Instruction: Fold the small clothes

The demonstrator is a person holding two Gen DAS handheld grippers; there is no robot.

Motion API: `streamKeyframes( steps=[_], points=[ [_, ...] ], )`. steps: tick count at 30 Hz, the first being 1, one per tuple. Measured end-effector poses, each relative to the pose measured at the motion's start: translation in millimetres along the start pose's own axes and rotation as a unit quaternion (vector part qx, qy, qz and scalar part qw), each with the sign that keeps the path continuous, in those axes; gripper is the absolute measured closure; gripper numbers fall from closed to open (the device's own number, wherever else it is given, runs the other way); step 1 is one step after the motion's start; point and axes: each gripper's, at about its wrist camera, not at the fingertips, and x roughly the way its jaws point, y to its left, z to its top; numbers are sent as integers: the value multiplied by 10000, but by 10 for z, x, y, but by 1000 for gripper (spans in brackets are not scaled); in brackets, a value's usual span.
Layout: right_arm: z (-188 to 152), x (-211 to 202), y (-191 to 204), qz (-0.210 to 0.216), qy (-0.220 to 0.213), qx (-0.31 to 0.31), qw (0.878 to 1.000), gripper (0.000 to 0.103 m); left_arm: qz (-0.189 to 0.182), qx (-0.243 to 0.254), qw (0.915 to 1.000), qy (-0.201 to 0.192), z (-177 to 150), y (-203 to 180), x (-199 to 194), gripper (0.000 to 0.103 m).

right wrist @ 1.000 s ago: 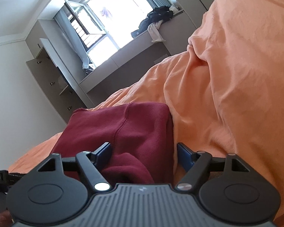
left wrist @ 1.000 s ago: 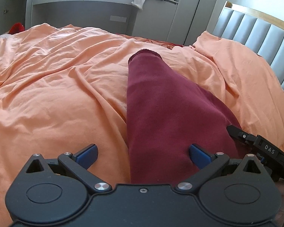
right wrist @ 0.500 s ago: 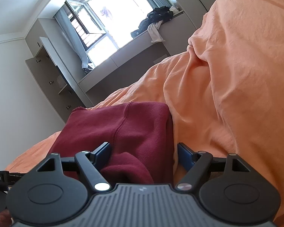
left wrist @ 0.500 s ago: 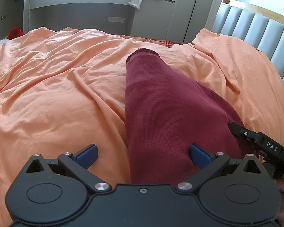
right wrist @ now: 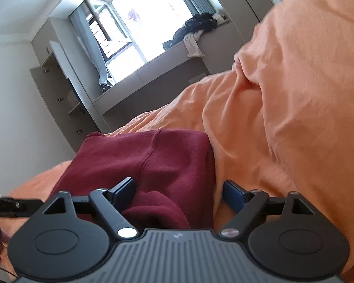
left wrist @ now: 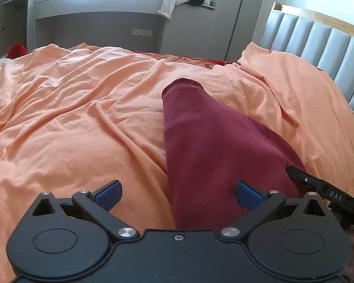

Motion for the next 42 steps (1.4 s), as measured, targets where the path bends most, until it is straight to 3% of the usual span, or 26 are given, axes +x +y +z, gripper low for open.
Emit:
streamKeyframes(
  steps=[3, 8, 10, 15, 19, 22, 26, 28, 32, 37, 42],
  points=[
    [31, -56, 37, -35, -223, -180, 9996, 14, -75, 145, 9999, -3, 26, -11, 36, 1],
    [138, -31, -57, 157, -378, 147, 9991, 19, -167, 450, 9988, -12, 34, -83, 87, 1],
    [163, 12, -91, 168, -319, 254, 9990, 33, -179, 534, 9984, -16, 39, -107, 108, 1],
    [145, 32, -20, -53, -313, -59, 9995, 83, -201, 558, 9982, 45, 29, -113, 162, 1],
    [81, -66, 292, -170, -647, -1250, 9899, 85, -201, 446, 9988, 65, 6, -83, 164, 1],
    [21, -65, 410, -24, -592, -1487, 9871, 81, -199, 342, 9992, 107, -9, -64, 183, 1],
    [52, -48, 312, -197, -511, -1080, 9926, 54, -173, 363, 9991, 111, -10, -61, 192, 1],
    [85, -43, 204, -139, -436, -679, 9966, 48, -154, 407, 9990, 118, -8, -69, 197, 1],
    [112, 4, -95, 229, -98, 272, 9993, 46, -173, 423, 9989, 142, -4, -73, 209, 0],
    [98, 72, -395, 564, 149, 1294, 9899, 45, -265, 374, 9987, 215, 15, -44, 236, 0],
    [77, 125, -567, 631, 261, 1680, 9834, 45, -307, 337, 9986, 271, 21, -25, 269, 0]
  ],
)
